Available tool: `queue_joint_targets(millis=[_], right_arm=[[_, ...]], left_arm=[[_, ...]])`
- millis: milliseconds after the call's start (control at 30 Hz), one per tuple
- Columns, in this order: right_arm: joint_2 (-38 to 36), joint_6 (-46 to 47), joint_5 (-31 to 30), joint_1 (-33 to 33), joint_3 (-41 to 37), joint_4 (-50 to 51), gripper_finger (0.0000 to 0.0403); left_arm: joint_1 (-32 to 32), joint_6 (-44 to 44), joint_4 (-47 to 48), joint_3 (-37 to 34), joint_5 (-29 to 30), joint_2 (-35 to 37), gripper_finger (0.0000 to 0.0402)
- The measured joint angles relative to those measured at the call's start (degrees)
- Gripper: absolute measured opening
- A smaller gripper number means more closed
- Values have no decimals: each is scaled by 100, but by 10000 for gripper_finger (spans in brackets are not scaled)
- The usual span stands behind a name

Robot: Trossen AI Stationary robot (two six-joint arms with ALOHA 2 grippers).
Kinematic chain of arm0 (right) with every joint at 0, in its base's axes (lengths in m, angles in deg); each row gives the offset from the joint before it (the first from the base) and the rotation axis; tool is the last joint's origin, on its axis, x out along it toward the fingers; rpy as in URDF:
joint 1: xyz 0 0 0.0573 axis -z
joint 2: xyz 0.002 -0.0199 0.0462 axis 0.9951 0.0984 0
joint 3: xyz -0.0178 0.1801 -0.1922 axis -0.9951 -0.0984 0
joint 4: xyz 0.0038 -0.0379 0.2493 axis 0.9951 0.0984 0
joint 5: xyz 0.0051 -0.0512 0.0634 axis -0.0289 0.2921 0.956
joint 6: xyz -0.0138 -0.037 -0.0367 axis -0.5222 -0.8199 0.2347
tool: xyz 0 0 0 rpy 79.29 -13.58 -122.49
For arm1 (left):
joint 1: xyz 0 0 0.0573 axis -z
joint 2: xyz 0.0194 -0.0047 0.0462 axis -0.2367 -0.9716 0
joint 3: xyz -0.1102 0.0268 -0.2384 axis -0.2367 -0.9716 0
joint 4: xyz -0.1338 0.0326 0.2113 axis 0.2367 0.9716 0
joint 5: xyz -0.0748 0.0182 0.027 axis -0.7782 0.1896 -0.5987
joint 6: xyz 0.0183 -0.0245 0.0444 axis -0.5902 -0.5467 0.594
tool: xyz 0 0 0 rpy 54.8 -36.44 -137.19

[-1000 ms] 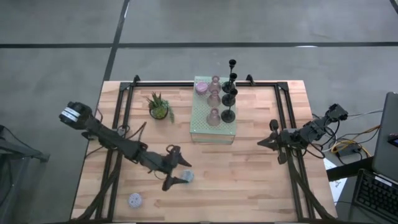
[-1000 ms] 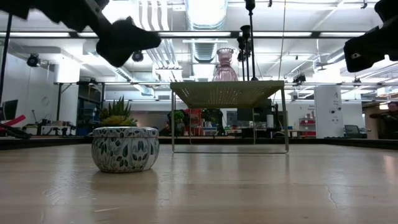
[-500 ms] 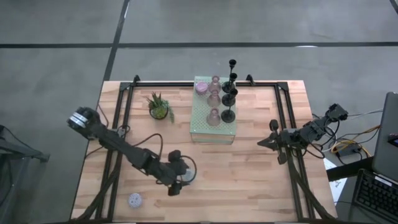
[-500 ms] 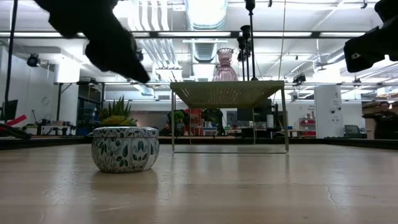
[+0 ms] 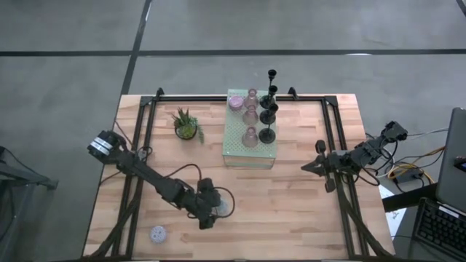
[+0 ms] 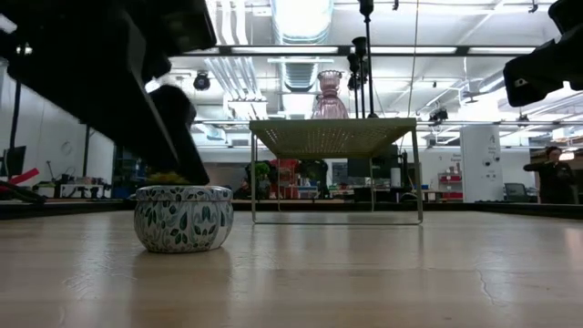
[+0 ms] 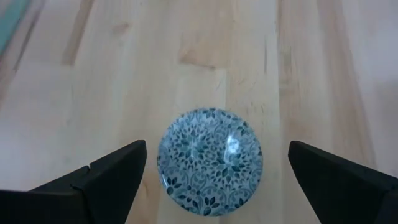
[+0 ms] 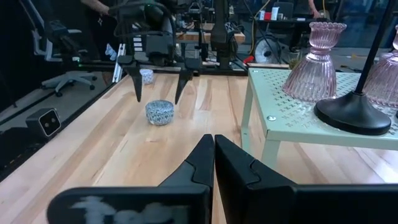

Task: Pick & Place candle stick holders
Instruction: Put the blue scented candle on the shelf

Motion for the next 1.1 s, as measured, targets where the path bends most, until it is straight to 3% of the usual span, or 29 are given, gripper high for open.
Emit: queue_joint_targets(millis=[433, 900, 1100], right_arm=[[29, 0, 0, 0, -9, 0, 8], [33, 4, 0, 0, -9, 0, 9], [33, -19, 0, 0, -9, 0, 8]], left_arm=[[-20, -159, -58, -4, -75, -335, 394], [-69, -108, -90, -4, -1, -412, 305], [-72, 60, -108, -4, 37, -403, 303]])
